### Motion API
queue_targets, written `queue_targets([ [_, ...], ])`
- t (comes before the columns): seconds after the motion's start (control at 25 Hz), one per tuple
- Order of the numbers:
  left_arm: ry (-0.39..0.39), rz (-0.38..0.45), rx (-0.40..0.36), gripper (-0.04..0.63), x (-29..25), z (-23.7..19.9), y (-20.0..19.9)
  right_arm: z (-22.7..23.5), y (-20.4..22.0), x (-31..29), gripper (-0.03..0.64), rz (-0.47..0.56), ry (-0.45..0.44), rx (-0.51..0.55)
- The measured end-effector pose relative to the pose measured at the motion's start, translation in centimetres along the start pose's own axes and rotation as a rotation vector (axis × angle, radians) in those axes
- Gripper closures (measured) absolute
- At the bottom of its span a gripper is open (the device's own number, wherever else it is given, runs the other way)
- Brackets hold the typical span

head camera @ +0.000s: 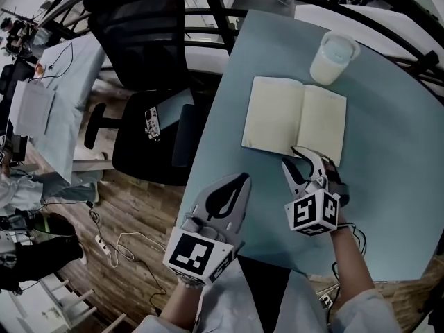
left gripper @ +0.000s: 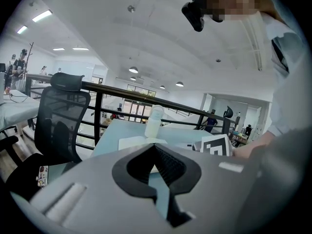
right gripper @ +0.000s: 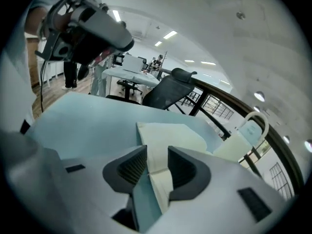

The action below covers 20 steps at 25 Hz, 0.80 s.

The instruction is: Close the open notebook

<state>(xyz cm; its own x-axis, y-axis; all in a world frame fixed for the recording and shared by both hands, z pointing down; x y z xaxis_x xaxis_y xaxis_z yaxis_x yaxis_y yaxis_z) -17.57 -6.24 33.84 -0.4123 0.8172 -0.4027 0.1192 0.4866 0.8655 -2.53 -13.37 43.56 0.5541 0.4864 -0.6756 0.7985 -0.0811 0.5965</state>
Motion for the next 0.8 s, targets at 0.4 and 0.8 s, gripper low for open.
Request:
queue_targets([
  [0.4, -0.022, -0.019, 0.021, 0.592, -0.5, 0.3, 0.8, -1.2, 1.0, -2.9, 0.491, -0.077, -0.063, 0.244],
  [0.8, -0.007, -0.018, 0.067, 0.592, -1.5, -0.1, 2.1, -1.3, 2.0, -4.3, 0.496, -0.104, -0.07, 0.298],
])
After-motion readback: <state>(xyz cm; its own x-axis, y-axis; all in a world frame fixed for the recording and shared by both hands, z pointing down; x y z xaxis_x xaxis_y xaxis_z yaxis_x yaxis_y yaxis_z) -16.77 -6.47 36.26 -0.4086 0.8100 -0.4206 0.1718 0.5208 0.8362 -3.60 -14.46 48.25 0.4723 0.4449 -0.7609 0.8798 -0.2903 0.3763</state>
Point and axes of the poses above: the fingertips, and each gripper's own axes: x backward along the fingers, z to its right, y out of its underside, the point moved 8 cm from there along x, backward along the fingers, and after that the axes turned 4 degrees about x, right-handed, at the moved point
